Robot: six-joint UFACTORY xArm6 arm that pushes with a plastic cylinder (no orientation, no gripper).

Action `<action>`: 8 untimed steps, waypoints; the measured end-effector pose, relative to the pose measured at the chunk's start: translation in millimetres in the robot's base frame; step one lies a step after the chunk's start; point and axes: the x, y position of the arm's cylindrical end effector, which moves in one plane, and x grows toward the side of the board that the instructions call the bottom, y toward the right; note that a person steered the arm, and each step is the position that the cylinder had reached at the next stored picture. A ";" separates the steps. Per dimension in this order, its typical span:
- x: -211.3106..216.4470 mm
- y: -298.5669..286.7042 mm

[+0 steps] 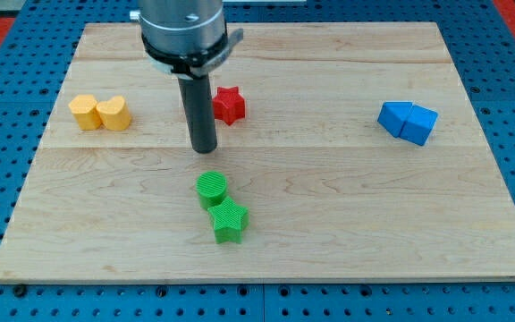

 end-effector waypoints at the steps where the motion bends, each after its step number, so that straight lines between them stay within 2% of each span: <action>1: -25.6 15.1; 3: -52.3 36.8; 8: -50.3 -10.5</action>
